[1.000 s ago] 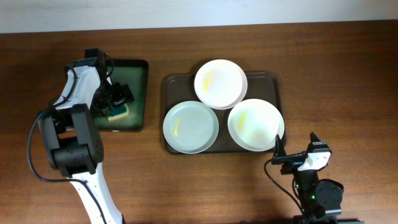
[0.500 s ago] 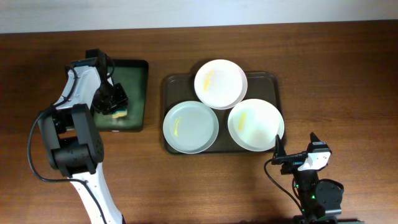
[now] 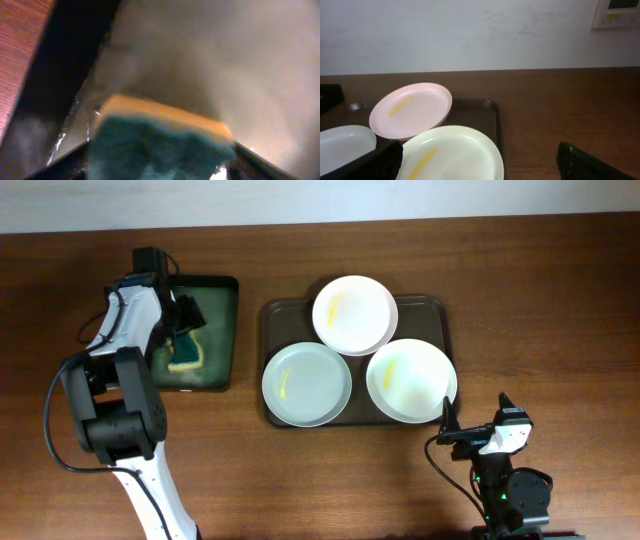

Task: Clean dirty plates on tray and stack at the side
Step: 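Grasp the yellow-green sponge with the left gripper in the water, then lift the sponge out of the water tray with the left gripper, then place the sponge onto the front-left white plate and release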

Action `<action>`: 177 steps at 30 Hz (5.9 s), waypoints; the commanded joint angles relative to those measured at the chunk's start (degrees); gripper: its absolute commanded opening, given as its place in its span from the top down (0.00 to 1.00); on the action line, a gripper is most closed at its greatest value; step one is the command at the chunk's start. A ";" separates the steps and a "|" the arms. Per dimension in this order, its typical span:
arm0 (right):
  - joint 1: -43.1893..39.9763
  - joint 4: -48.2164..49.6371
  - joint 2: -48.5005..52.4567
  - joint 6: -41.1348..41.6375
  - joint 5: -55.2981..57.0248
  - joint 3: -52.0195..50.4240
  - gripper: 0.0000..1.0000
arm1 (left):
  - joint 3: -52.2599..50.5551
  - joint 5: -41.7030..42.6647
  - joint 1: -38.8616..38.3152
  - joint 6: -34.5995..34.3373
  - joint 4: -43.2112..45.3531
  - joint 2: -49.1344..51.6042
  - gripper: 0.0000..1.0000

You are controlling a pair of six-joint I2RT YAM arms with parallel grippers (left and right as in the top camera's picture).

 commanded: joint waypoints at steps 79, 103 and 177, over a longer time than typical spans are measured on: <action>0.31 -0.15 -0.28 -0.20 0.92 -0.46 0.02 | 28.63 6.49 0.11 2.49 -31.30 8.79 1.00; 0.31 -0.15 -0.28 -0.20 0.92 -0.46 0.02 | 21.46 10.29 -0.28 7.85 -28.41 3.08 1.00; 0.28 31.34 -0.26 19.87 -28.11 -0.02 0.02 | 32.50 5.33 -15.47 -5.49 -46.21 -9.25 0.00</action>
